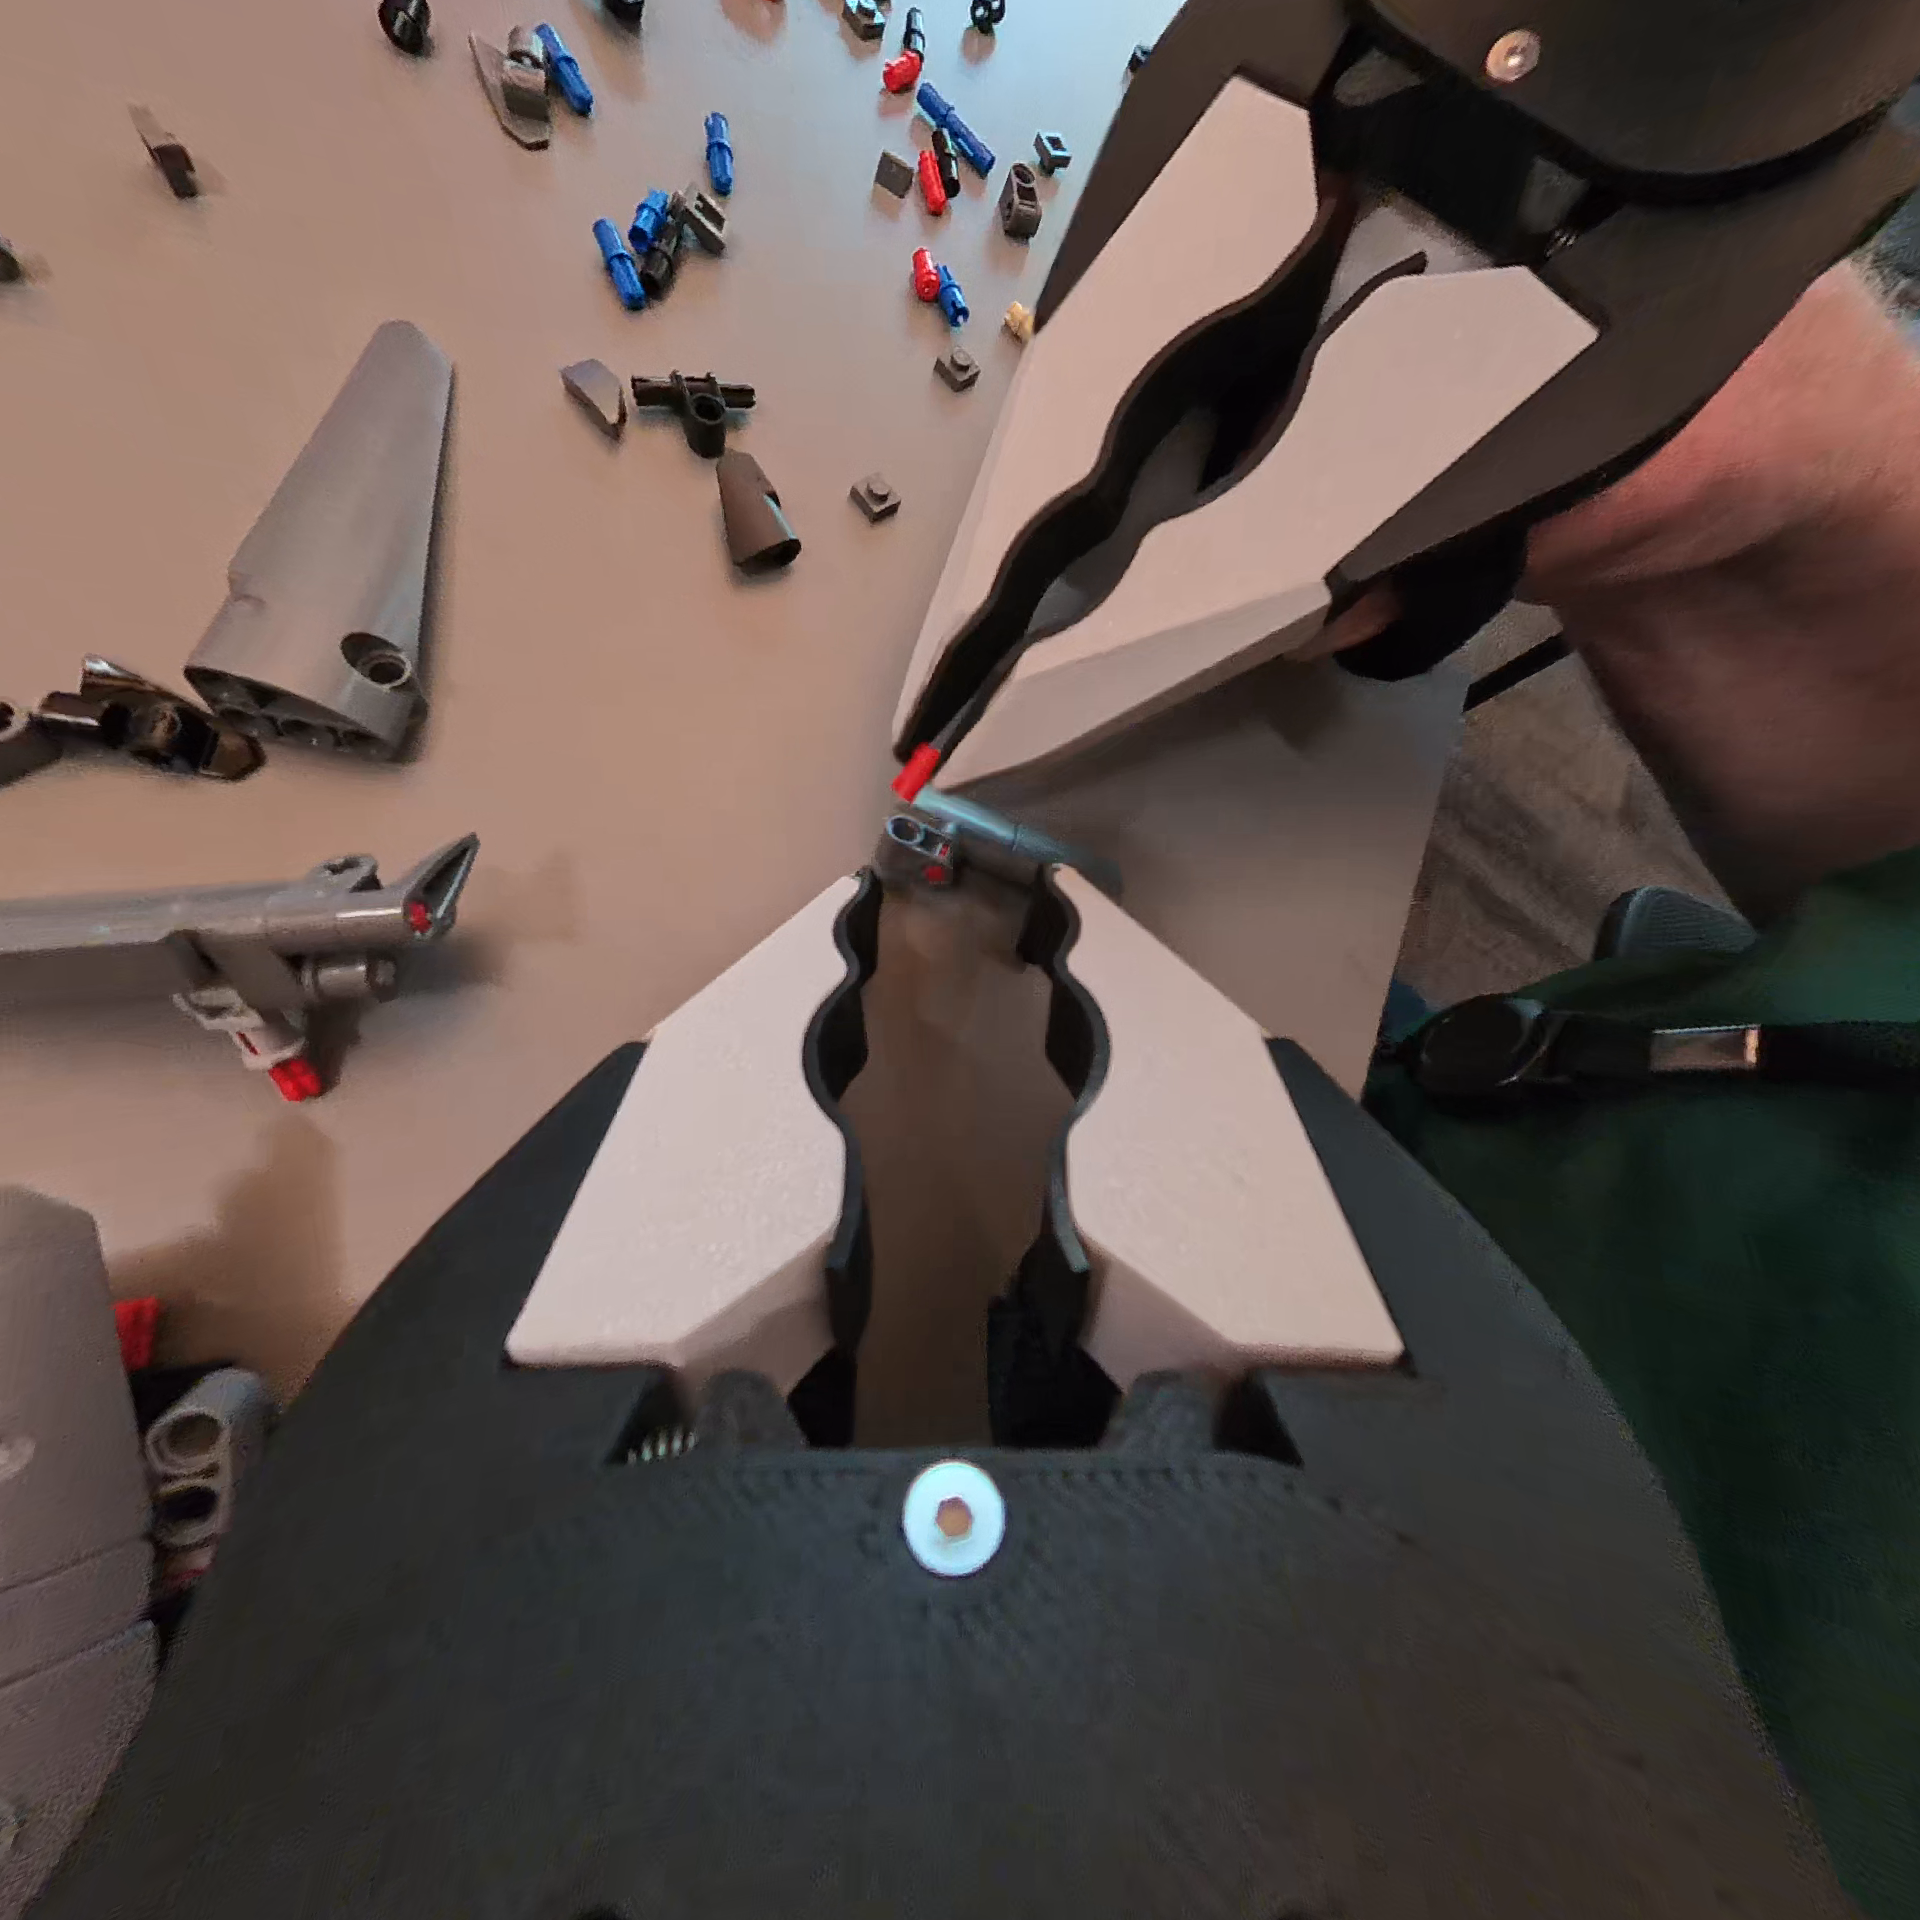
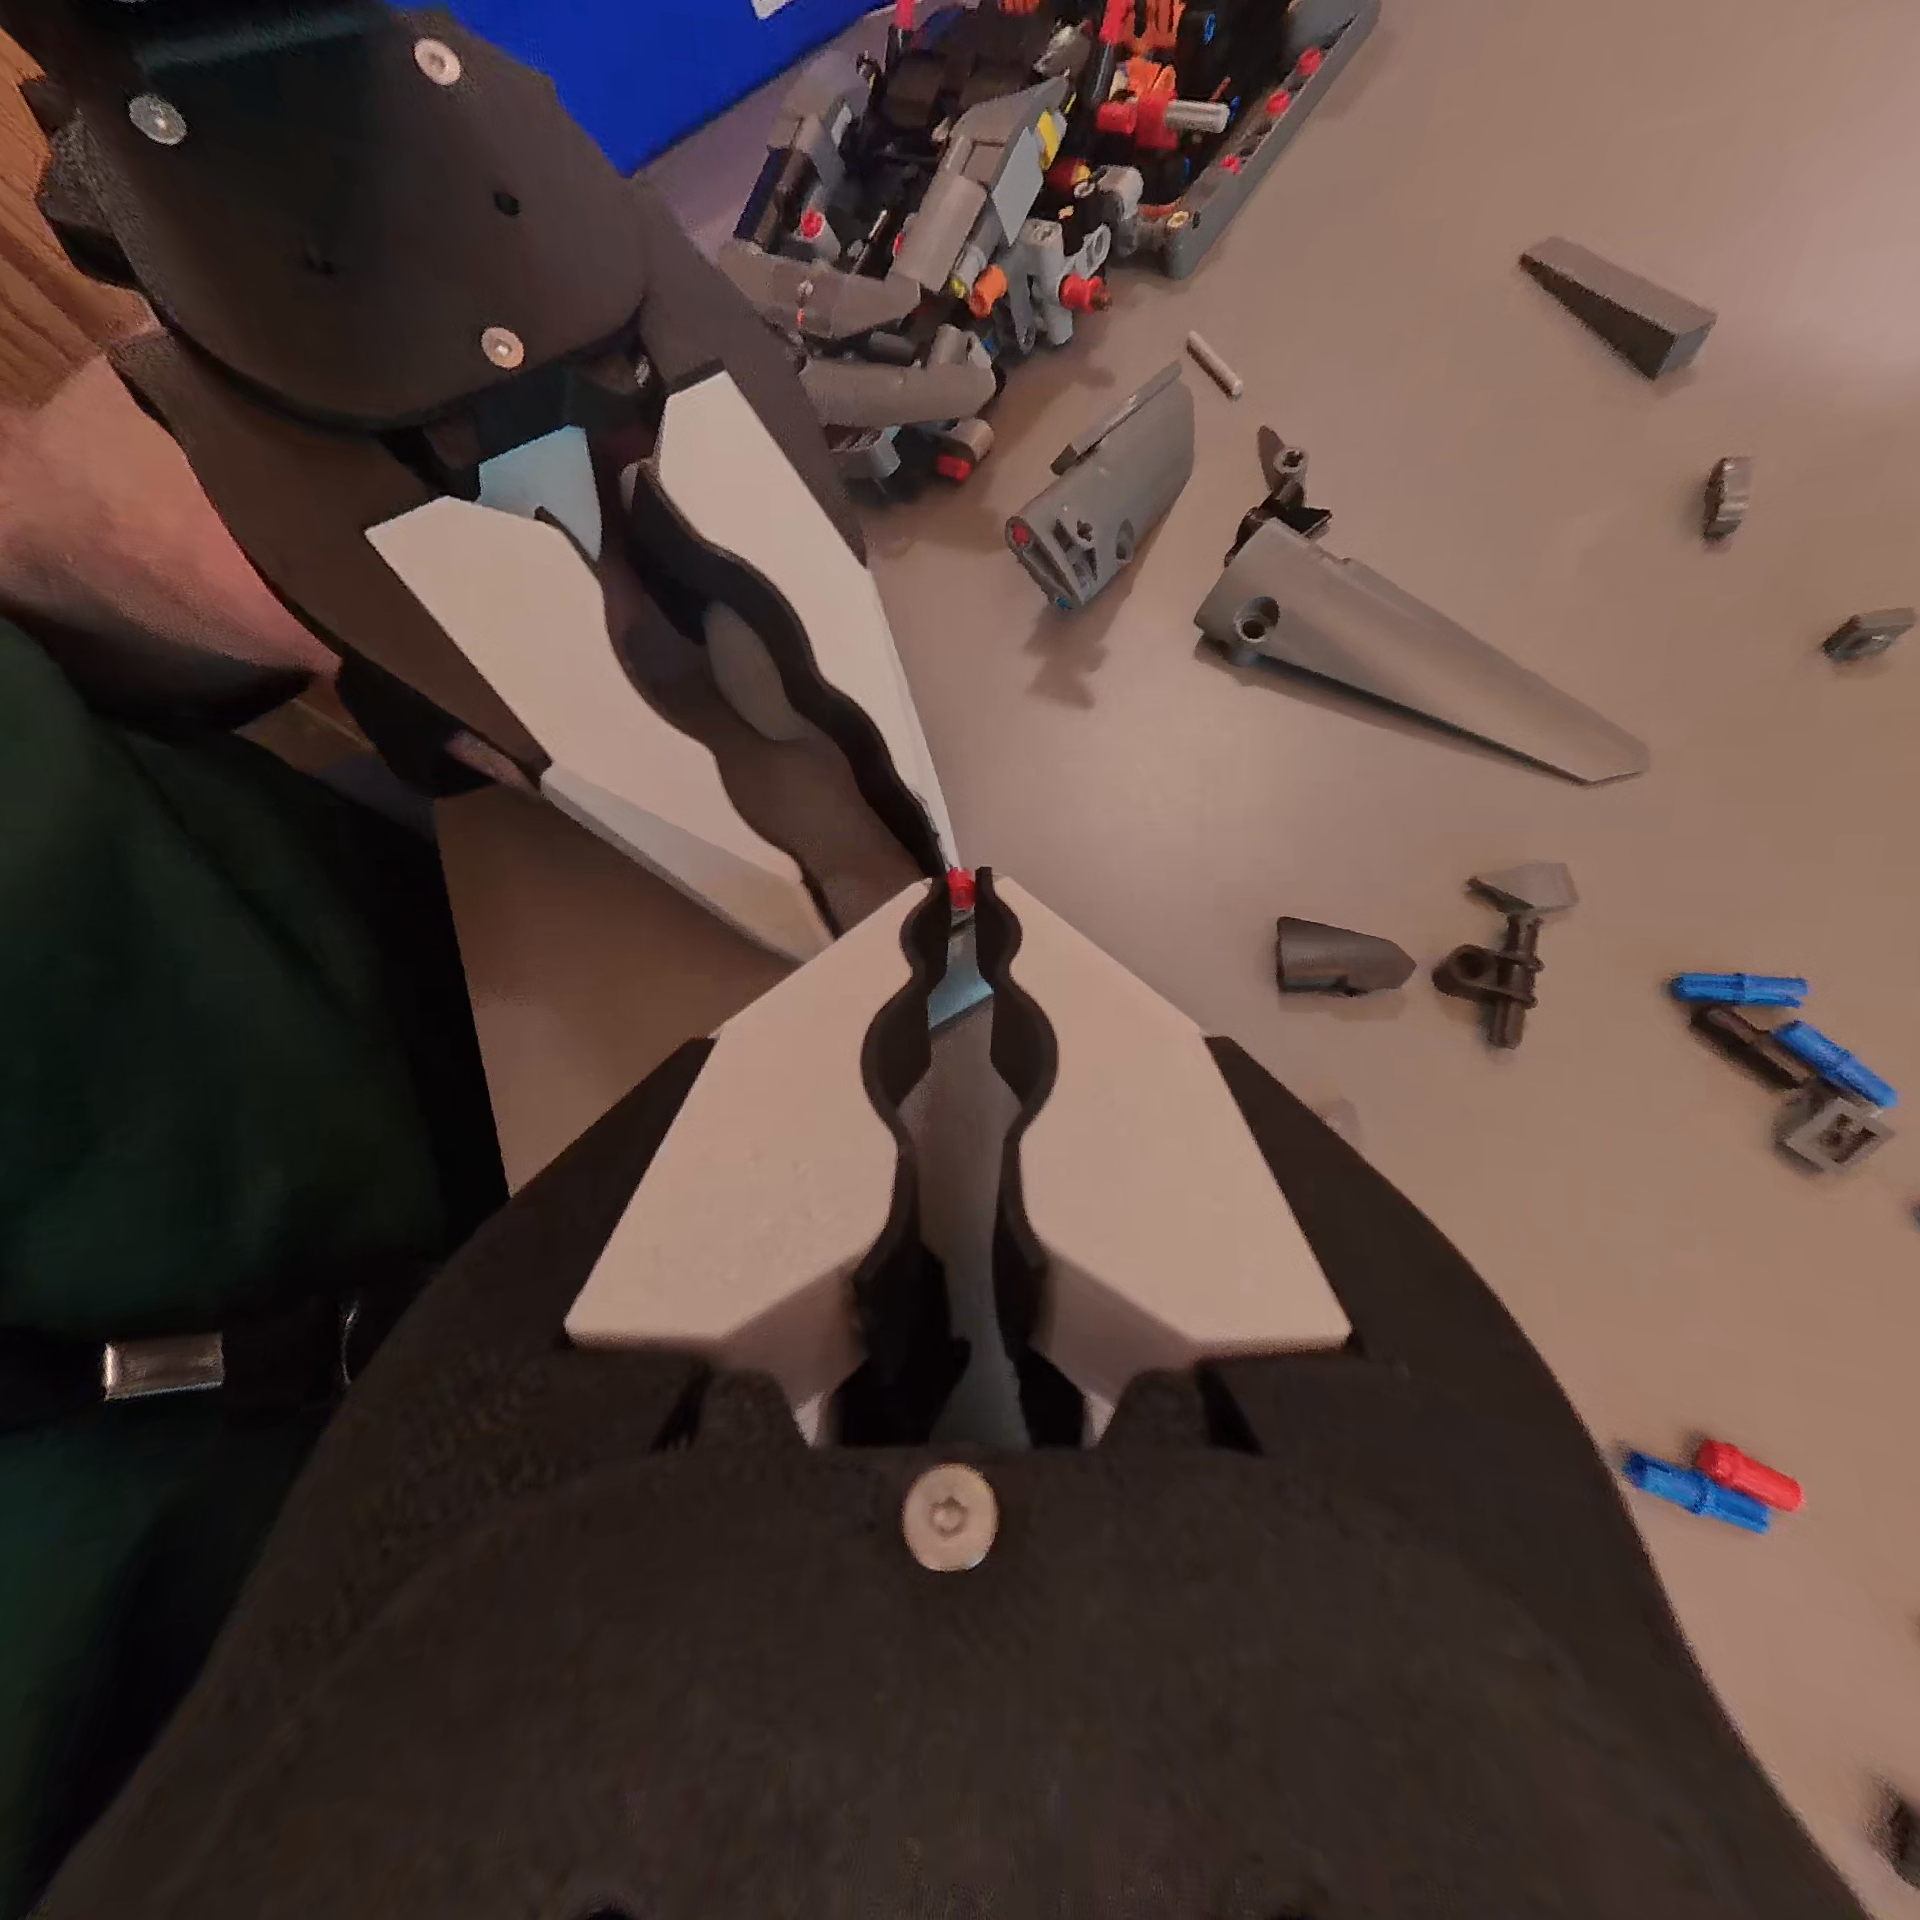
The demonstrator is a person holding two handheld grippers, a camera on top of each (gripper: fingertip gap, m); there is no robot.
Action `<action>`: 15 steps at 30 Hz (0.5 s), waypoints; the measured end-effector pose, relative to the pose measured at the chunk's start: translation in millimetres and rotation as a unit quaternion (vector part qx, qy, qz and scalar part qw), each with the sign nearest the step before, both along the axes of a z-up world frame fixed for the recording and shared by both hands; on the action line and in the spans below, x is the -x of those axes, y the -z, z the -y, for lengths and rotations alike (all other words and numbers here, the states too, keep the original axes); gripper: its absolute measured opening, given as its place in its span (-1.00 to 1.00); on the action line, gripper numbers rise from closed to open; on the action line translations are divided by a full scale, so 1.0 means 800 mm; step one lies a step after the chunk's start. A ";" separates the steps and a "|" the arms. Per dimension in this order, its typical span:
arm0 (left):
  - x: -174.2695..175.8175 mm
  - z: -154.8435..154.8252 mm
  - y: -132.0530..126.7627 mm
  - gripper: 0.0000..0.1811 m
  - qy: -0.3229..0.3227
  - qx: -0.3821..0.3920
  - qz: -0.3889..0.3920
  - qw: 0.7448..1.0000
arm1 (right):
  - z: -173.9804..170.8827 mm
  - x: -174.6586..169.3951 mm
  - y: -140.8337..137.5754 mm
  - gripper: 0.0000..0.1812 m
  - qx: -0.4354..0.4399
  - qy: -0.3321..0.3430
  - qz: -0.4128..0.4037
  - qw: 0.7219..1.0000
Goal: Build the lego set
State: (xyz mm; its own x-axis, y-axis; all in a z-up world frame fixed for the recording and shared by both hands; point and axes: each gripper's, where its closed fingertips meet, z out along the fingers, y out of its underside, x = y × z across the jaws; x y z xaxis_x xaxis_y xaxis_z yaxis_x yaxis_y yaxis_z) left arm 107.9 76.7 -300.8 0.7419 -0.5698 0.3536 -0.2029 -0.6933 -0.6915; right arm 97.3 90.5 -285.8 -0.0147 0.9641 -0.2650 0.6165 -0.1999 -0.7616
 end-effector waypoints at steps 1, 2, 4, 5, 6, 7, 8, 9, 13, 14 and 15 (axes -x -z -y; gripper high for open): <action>-0.001 0.001 -0.001 -0.68 -0.004 0.003 0.006 1.000 | -0.002 -0.002 -0.002 -0.97 -0.001 0.006 -0.001 1.000; -0.004 0.002 -0.001 -0.67 -0.003 0.006 0.010 1.000 | -0.003 -0.006 -0.004 -0.97 0.000 0.011 0.001 1.000; -0.009 0.003 -0.001 -0.65 -0.002 0.009 0.008 1.000 | -0.003 -0.016 -0.002 -0.97 -0.009 0.019 0.017 1.000; -0.009 0.002 -0.001 -0.66 -0.004 0.009 0.002 1.000 | 0.000 -0.021 0.000 -0.97 -0.011 0.018 0.026 0.999; -0.010 0.002 0.000 -0.67 -0.005 0.010 0.001 1.000 | 0.005 -0.025 0.005 -0.97 -0.010 0.015 0.036 0.999; -0.012 0.001 -0.001 -0.68 -0.004 0.014 0.005 1.000 | 0.009 -0.028 0.009 -0.97 -0.008 0.011 0.043 0.999; -0.014 0.000 0.000 -0.70 -0.005 0.016 0.009 1.000 | 0.012 -0.028 0.013 -0.97 -0.003 0.010 0.044 0.999; -0.014 -0.003 0.000 -0.69 -0.010 0.015 0.008 1.000 | 0.014 -0.028 0.016 -0.96 0.002 0.010 0.044 0.999; -0.011 -0.005 0.001 -0.73 -0.010 0.023 0.000 1.000 | 0.016 -0.024 0.016 -0.97 0.000 0.013 0.036 0.999; -0.011 -0.004 0.001 -0.74 -0.010 0.025 -0.003 1.000 | 0.016 -0.025 0.017 -0.97 0.004 0.012 0.035 0.999; -0.011 -0.005 0.001 -0.75 -0.010 0.026 -0.002 1.000 | 0.016 -0.026 0.018 -0.97 0.007 0.011 0.036 0.999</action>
